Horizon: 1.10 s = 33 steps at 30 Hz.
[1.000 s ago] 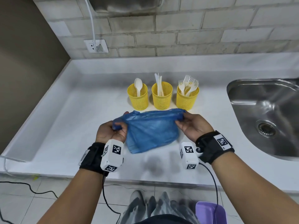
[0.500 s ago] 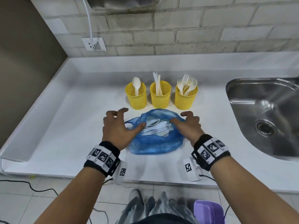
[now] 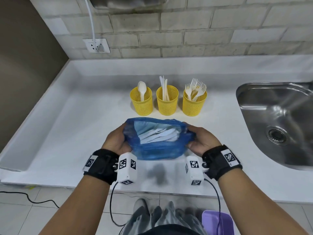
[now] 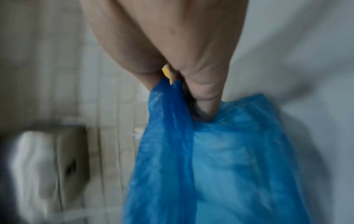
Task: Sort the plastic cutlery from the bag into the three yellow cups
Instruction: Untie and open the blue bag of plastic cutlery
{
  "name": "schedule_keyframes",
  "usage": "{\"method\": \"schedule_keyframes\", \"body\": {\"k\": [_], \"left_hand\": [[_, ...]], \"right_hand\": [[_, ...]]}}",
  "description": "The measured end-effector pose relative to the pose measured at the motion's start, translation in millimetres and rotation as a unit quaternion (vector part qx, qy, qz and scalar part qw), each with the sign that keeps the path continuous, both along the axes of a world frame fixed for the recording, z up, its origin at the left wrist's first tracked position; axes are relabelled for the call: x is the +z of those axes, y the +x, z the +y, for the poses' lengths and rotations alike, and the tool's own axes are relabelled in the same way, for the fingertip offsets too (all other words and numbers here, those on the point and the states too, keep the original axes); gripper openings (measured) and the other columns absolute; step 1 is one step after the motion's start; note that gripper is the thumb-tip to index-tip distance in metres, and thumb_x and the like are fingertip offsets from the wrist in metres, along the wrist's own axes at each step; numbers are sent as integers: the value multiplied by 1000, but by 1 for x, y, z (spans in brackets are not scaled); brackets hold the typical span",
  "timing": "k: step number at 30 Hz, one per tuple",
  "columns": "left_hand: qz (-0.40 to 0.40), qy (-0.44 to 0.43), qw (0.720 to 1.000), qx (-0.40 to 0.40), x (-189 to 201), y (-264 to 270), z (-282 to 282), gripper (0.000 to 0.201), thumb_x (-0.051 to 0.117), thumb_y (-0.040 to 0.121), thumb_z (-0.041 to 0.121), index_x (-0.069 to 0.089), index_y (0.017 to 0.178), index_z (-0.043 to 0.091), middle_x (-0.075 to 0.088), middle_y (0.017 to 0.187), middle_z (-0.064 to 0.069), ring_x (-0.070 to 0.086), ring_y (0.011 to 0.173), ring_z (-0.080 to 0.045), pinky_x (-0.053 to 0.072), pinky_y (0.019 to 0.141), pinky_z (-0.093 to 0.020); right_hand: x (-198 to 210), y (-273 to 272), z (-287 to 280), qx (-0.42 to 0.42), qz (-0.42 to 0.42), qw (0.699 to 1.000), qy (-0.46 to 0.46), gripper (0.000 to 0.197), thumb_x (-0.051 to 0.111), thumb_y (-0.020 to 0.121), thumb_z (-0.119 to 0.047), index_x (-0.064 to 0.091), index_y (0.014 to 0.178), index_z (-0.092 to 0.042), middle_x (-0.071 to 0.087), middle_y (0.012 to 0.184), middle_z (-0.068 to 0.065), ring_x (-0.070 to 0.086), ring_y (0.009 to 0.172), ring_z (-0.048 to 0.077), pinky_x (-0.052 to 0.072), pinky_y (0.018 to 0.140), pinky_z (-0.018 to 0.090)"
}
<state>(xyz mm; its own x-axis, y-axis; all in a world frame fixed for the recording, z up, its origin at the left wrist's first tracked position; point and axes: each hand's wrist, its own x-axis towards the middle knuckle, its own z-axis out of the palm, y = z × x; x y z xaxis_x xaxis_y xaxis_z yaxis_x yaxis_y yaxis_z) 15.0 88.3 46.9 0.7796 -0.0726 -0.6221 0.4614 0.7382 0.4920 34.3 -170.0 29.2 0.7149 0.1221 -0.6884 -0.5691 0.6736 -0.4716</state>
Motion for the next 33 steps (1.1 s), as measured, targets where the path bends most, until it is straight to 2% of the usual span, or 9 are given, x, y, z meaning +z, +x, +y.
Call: {"method": "schedule_keyframes", "body": {"k": [4,9,13,15,18,20,25,29,33], "left_hand": [[49,-5,999,18,-15,-4,19,33,60,92,23,48,62,22,38,47,10,30,45,-4,29,50,-14],[58,112,991,-36,5,-12,6,35,57,90,39,73,74,12,69,63,-5,66,53,-19,53,53,-24],[29,556,821,-126,2,-14,12,81,71,64,79,60,120,21,62,118,-2,60,103,-19,50,90,-36],[-28,652,745,-138,0,-14,11,69,77,70,70,57,112,19,60,103,-2,58,94,-19,49,83,-31],[-84,682,712,-145,-5,-12,3,36,69,92,39,61,76,8,60,67,-3,55,68,-22,38,58,-22],[-82,660,735,-130,-1,-10,-1,39,59,98,24,55,64,7,54,60,-5,48,60,-23,35,54,-24],[0,195,981,-20,10,-14,-2,26,39,102,0,63,91,3,60,76,-10,63,63,-20,53,67,-33],[125,106,985,47,7,-20,5,35,35,98,-2,56,71,5,60,51,-8,60,39,-20,50,39,-21],[141,196,970,-35,-7,-28,11,24,45,99,9,54,77,7,59,53,-5,58,43,-18,48,43,-19]], "right_hand": [[-5,-2,1,-14,47,997,57,19,51,98,-3,66,87,-5,67,79,15,64,79,33,62,61,50],[-14,-3,2,21,-3,998,-64,9,65,89,-16,68,81,-11,67,79,10,64,74,29,56,74,36],[-21,0,-6,162,-100,878,-440,51,71,66,-53,61,108,-26,60,116,8,62,102,27,56,90,42],[-21,-4,-12,214,-116,790,-563,64,72,75,-58,51,126,-26,48,126,7,55,113,26,51,101,44],[-18,-9,-13,244,-147,759,-586,27,71,89,-38,64,107,-19,64,105,2,64,103,26,55,95,42],[-19,-11,-13,211,-174,790,-548,12,66,90,-18,71,79,-21,71,84,0,68,88,27,59,88,49],[-9,-10,-3,51,-83,976,-197,25,51,97,4,65,78,-4,63,79,16,61,71,29,49,77,43],[-15,-4,-6,-14,13,1000,6,20,49,100,0,66,108,6,72,75,17,67,58,24,61,62,34],[-33,6,-4,-25,71,997,30,25,40,107,-8,56,88,-4,40,42,1,29,29,10,26,31,19]]}}
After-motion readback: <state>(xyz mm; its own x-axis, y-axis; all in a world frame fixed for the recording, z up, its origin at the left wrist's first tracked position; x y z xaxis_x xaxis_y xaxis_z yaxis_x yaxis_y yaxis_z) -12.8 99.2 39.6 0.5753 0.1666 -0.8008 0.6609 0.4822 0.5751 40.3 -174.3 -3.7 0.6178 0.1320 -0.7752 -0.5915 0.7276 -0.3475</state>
